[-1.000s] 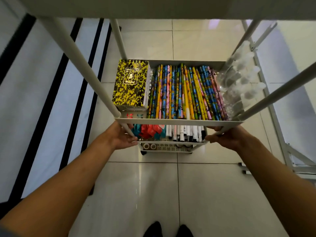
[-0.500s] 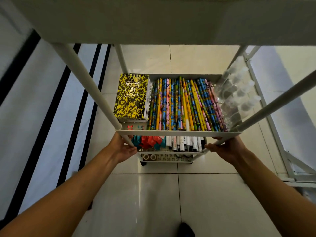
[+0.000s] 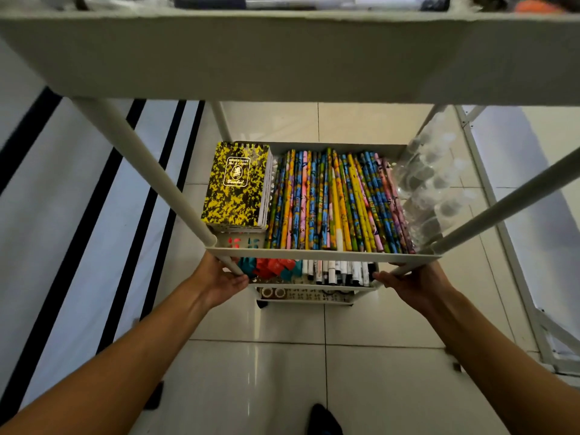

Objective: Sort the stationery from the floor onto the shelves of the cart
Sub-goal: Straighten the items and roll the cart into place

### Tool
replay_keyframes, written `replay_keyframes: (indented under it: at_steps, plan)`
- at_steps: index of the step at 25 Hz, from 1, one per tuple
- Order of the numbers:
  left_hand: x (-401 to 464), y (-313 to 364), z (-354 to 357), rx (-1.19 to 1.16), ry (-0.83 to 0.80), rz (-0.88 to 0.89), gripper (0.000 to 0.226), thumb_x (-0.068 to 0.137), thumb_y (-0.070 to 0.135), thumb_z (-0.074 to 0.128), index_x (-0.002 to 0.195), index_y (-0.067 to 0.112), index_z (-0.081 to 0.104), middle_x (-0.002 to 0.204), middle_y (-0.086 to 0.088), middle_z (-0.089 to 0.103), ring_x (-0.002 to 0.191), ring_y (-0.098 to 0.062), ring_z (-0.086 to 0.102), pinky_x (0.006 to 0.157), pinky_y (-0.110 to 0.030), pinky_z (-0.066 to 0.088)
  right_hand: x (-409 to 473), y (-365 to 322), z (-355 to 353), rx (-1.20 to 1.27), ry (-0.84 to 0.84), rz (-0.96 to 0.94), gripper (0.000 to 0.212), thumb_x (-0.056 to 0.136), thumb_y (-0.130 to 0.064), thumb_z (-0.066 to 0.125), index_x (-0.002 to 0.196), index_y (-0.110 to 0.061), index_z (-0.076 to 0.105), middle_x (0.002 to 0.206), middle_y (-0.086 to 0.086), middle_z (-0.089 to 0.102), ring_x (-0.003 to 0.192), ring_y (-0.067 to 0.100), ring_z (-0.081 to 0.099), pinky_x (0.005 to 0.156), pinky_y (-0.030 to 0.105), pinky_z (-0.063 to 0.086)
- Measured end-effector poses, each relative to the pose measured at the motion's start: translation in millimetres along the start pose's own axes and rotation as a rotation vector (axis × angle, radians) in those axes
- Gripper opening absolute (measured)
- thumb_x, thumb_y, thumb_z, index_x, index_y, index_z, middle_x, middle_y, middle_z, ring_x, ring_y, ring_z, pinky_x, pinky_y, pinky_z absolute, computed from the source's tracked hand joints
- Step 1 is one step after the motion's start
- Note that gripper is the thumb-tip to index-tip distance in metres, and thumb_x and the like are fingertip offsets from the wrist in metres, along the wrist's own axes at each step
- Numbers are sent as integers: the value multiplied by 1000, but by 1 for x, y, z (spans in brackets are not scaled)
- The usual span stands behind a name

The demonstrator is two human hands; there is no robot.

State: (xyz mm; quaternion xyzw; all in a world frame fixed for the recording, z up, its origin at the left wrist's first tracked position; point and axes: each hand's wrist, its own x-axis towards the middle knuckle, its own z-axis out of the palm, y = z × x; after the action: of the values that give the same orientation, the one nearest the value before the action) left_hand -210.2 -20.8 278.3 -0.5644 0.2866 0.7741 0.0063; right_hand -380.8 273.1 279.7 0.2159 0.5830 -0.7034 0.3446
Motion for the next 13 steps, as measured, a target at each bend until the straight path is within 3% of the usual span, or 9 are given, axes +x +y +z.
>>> replay_keyframes:
  at_steps: [2,5,8,11,13]
  plan:
    - [7,11,11,-15,-1,25,47,94,50,45,91,4,55,138,-30,38,101,-40,52,97,-39,41,14,-10,6,-16,-12,-15,46,82,21,54,121,-1,44,95,15,50,124,45,46,98,50,48]
    - [18,26,25,-19,9,28,50,94,49,44,107,2,57,141,-31,34,124,-43,43,104,-42,38,34,-23,14,-68,-28,-67,58,77,21,60,127,-1,42,98,14,51,123,47,45,103,52,42]
    - [31,46,39,-51,16,39,54,94,48,45,122,3,54,141,-31,35,130,-43,38,109,-42,35,58,-40,27,-8,-9,-29,57,80,20,57,130,-2,42,99,15,50,125,45,45,104,51,42]
    - [42,67,52,-54,25,11,48,94,49,44,91,2,54,134,-30,39,131,-42,39,109,-41,35,79,-61,42,3,-25,-8,38,87,11,54,119,-6,44,94,12,53,128,42,44,98,48,49]
    - [50,83,61,-63,45,4,49,94,50,44,92,2,54,129,-30,40,131,-41,39,109,-41,35,93,-70,53,63,-31,25,27,93,3,46,118,-7,44,96,8,54,133,38,41,93,44,52]
